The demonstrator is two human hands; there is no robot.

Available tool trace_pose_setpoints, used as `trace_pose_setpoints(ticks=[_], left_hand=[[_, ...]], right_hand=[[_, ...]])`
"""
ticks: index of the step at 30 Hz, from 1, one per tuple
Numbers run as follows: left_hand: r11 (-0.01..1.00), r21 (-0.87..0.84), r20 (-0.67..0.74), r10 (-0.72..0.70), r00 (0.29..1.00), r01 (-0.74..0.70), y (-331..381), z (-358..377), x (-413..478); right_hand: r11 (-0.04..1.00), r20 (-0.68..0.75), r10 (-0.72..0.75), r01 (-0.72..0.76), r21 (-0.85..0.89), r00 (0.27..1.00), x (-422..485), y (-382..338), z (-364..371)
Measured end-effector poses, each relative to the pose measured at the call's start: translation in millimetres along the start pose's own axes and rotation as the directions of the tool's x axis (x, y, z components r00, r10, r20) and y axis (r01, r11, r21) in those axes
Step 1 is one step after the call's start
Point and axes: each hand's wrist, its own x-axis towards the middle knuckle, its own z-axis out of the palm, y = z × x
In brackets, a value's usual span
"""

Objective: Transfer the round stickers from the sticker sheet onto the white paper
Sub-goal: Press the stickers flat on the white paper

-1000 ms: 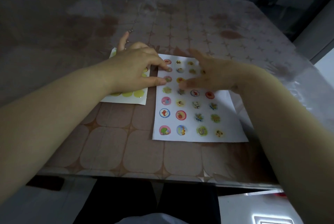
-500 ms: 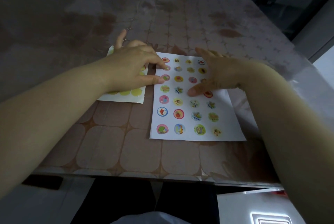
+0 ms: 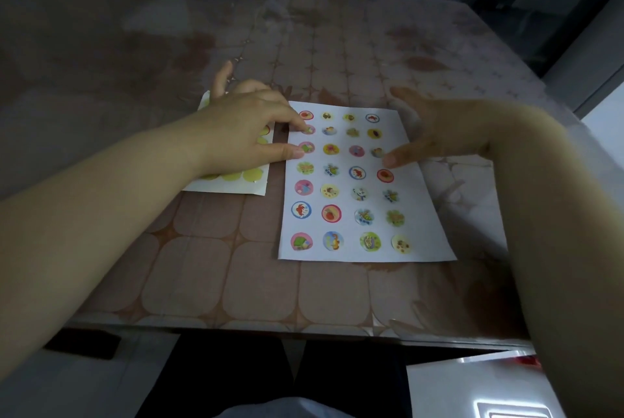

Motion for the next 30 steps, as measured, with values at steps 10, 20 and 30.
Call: trace_pose_setpoints(ticks=[10,20,30], left_hand=[[1.0,0.002,0.02,0.004,1.0,-0.004,0,0,1],[1.0,-0.007,0.021,-0.001,1.0,0.001,1,0,1],[0.998,0.055,0.0,-0.025,1.0,0.025,3,2,4]], right_hand=[[0.998,0.044,0.0,0.003,-0.065,0.999,5,-3,4],[0.995,0.028,0.014,-0.017,0.099,1.0,5,1,4],[0.959,-0.115,-0.274,0.281,0.048,0.955,-3,-66,39]])
